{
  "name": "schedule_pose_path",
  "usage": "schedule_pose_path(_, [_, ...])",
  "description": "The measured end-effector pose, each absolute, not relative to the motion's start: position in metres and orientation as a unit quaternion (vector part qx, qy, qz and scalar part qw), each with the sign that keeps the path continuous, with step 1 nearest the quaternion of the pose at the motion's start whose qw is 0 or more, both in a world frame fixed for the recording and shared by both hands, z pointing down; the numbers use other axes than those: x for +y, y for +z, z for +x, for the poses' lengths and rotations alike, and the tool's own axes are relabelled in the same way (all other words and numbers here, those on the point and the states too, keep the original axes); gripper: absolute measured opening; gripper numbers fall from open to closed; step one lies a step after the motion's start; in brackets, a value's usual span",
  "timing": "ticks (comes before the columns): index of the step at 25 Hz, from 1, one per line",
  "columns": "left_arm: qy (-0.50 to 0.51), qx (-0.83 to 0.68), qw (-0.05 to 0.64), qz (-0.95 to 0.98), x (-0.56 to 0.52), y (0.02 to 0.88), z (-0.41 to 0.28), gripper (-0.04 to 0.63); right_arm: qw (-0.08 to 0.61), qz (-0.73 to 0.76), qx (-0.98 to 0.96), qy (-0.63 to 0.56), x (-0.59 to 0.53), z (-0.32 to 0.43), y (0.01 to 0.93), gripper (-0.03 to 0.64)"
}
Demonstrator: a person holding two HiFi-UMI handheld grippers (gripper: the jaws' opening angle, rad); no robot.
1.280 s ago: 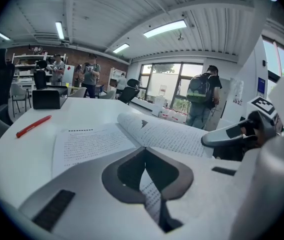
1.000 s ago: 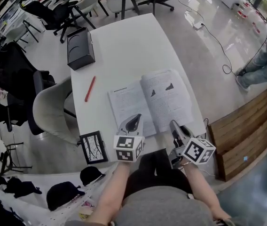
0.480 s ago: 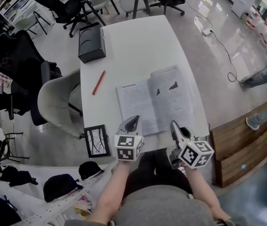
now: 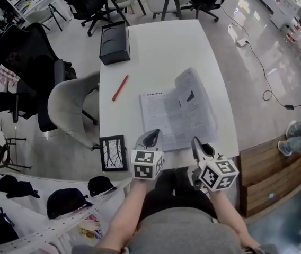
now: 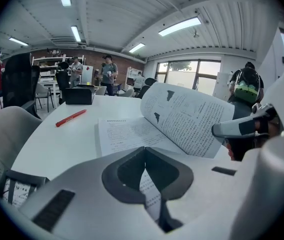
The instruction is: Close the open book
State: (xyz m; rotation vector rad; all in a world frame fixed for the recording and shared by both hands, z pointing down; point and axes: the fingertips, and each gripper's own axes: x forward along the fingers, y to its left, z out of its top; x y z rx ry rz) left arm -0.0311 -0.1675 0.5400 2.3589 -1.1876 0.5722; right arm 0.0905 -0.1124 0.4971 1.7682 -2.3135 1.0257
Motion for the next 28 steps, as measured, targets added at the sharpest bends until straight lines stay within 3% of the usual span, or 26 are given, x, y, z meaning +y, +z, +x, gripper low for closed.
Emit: schedule_pose_path(28, [0.198, -0.473, 0.258, 0.819, -0.15, 0.554, -0.079, 0.006, 0.161, 0.521, -0.789, 0.281, -0.118, 0.031, 0.524, 0.025])
